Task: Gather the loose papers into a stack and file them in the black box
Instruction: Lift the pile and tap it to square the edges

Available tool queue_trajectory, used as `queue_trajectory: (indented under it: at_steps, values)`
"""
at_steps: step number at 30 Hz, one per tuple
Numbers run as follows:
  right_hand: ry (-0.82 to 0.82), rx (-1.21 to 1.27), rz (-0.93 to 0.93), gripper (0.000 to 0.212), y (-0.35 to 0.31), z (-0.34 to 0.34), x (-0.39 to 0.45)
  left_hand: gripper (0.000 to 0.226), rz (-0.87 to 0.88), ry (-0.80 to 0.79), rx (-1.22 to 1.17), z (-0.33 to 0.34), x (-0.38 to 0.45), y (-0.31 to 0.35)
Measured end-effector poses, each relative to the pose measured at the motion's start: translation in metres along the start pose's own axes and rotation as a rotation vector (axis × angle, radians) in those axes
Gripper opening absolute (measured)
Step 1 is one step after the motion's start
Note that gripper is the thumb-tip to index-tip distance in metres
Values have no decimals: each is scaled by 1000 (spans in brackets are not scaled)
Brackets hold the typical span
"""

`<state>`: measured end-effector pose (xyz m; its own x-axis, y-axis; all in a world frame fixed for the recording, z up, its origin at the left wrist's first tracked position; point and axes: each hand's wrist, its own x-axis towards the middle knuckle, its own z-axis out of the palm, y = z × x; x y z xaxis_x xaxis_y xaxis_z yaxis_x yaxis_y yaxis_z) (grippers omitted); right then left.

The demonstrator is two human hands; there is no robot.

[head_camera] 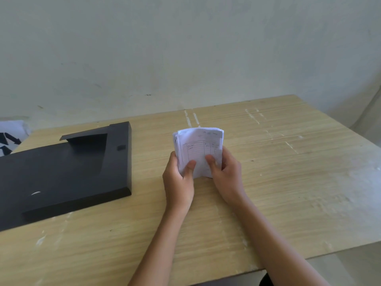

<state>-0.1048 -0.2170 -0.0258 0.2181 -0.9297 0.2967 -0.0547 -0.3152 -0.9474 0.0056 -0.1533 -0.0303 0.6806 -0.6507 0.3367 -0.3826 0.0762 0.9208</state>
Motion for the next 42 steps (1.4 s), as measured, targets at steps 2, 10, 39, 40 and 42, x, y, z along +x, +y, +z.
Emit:
queue_trajectory:
  at_steps: [2,10,39,40,42]
  values:
    - [-66,-65,5,12,0,0,1,12,-35,-1,23,-1,1,-2]
    - [-39,-99,29,10,2,-1,1,10,-52,-14,73,-2,1,-5]
    - [-189,-166,-15,15,-32,-41,19,36,409,-571,555,-61,54,71]
    - [-168,-176,-9,18,-29,-41,18,37,360,-551,478,-61,53,72]
    - [-141,-87,52,27,-23,-43,15,46,167,-496,209,-62,49,65]
